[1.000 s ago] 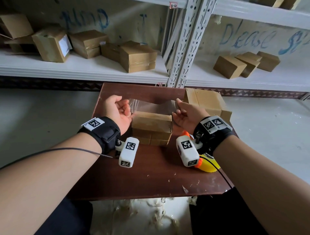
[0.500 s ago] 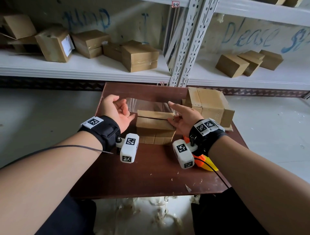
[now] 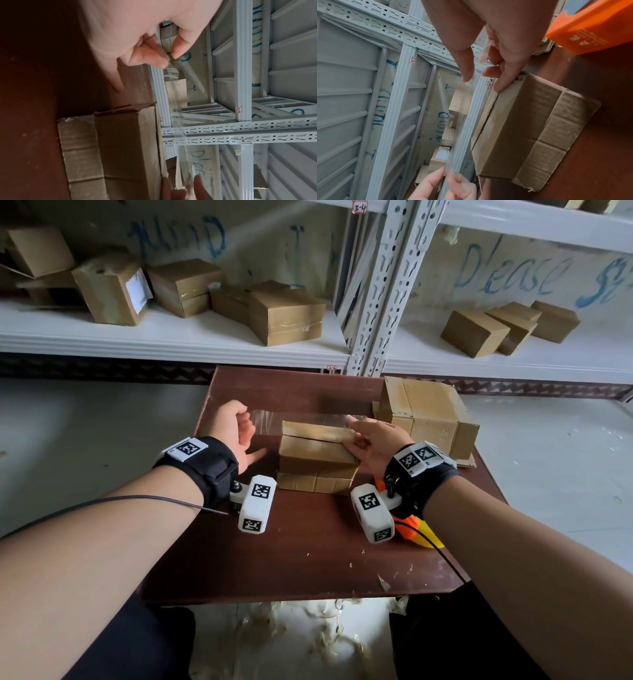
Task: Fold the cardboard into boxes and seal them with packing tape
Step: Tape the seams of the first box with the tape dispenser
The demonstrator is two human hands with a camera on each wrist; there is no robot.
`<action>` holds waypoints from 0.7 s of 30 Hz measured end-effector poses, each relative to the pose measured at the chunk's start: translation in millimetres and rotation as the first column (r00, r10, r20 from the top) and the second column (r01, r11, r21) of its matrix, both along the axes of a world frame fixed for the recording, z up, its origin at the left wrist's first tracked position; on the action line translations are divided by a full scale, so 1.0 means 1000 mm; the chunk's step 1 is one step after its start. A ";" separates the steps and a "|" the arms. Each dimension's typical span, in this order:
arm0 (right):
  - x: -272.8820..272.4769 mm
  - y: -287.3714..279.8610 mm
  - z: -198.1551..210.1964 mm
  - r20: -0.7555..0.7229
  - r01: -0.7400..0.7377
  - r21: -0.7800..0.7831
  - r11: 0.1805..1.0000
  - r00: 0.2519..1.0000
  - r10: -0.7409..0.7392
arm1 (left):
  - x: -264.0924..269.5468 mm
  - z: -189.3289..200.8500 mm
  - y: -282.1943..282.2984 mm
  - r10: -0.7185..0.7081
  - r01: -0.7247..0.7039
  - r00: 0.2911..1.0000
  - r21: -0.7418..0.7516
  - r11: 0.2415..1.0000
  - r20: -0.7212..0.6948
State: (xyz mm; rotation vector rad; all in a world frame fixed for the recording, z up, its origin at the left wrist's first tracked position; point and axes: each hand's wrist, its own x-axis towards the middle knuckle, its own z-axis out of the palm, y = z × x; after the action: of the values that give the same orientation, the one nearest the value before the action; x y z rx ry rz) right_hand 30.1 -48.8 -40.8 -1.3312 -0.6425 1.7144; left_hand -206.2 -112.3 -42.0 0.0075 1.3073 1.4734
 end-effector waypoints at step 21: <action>-0.005 0.010 -0.004 0.050 -0.036 -0.045 0.998 0.998 0.038 | -0.006 -0.036 0.020 -0.158 0.104 0.979 -0.353 0.930 -0.129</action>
State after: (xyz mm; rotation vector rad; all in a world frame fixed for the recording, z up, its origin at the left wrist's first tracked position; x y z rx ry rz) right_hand 25.0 -39.1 -45.1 -1.4058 -0.6657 1.7380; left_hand -211.8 -92.5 -77.5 -0.0192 1.6477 1.1320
